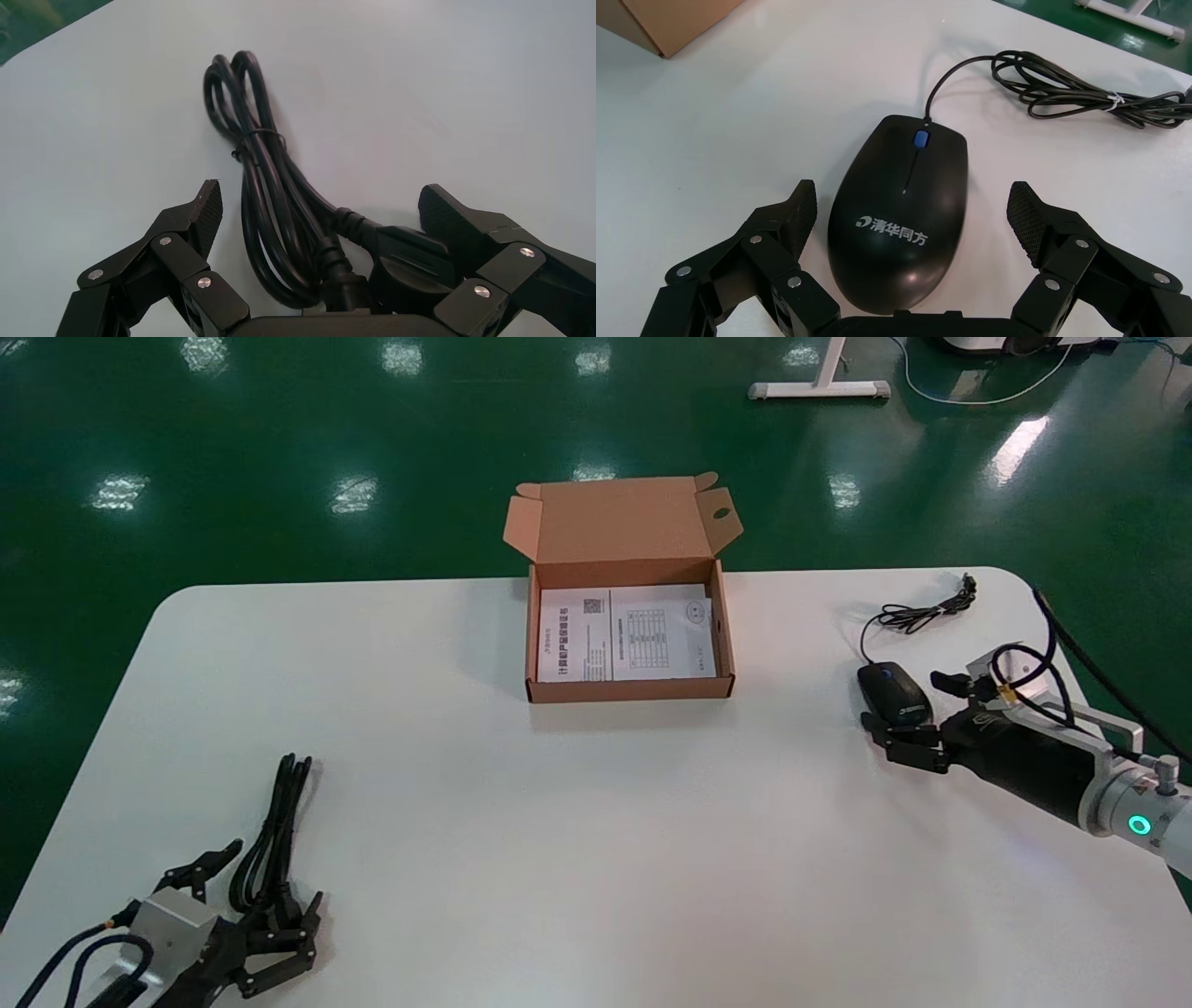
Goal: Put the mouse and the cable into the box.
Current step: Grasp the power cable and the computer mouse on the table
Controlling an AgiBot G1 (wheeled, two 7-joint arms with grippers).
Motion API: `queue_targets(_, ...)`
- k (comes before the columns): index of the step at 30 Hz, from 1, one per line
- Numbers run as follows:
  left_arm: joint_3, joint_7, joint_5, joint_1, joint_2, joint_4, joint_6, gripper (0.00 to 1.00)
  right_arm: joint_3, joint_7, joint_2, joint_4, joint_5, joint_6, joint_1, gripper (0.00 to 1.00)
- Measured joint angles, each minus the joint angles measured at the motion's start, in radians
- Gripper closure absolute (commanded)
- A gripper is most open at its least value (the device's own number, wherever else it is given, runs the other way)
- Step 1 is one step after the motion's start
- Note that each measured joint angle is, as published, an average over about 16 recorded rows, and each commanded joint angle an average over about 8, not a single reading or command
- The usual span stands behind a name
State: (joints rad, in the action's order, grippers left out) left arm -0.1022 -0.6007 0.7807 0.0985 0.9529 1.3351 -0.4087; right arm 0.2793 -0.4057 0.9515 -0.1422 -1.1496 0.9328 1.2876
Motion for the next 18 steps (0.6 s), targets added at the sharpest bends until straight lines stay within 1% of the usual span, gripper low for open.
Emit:
queue_targets(7,-0.029,-0.006,-0.018,-0.013,0.019,-0.002,0.006,0.00,0.000,0.000,0.000,0.000,0.000,0.001,0.000,0.00)
queue_targets(8,-0.032,-0.006,-0.020,-0.015,0.022,-0.002,0.007,0.04,0.000,0.000,0.000,0.000,0.000,0.001,0.000,0.00)
queue_targets(9,-0.034,-0.006,-0.023,-0.016,0.025,-0.002,0.008,0.10,0.000,0.000,0.000,0.000,0.000,0.001,0.000,0.00)
queue_targets(10,-0.036,-0.006,-0.024,-0.017,0.027,-0.002,0.008,0.18,0.000,0.000,0.000,0.000,0.000,0.001,0.001,0.00)
queue_targets(11,-0.038,-0.006,-0.026,-0.017,0.029,-0.002,0.009,0.27,0.000,0.000,0.000,0.000,0.000,0.001,0.001,0.04)
queue_targets(12,-0.039,-0.006,-0.027,-0.018,0.030,-0.002,0.009,0.39,0.000,0.000,0.000,0.000,0.000,0.001,0.001,0.12)
queue_targets(15,-0.040,-0.005,-0.029,-0.018,0.031,-0.002,0.009,0.77,0.000,0.000,0.000,0.000,0.000,0.001,0.001,0.50)
queue_targets(16,-0.040,-0.005,-0.029,-0.018,0.032,-0.002,0.009,0.86,0.000,0.000,0.000,0.000,0.000,0.001,0.001,0.62)
queue_targets(18,-0.040,-0.005,-0.029,-0.018,0.032,-0.002,0.008,0.97,0.000,0.000,0.000,0.000,0.000,0.001,0.001,0.88)
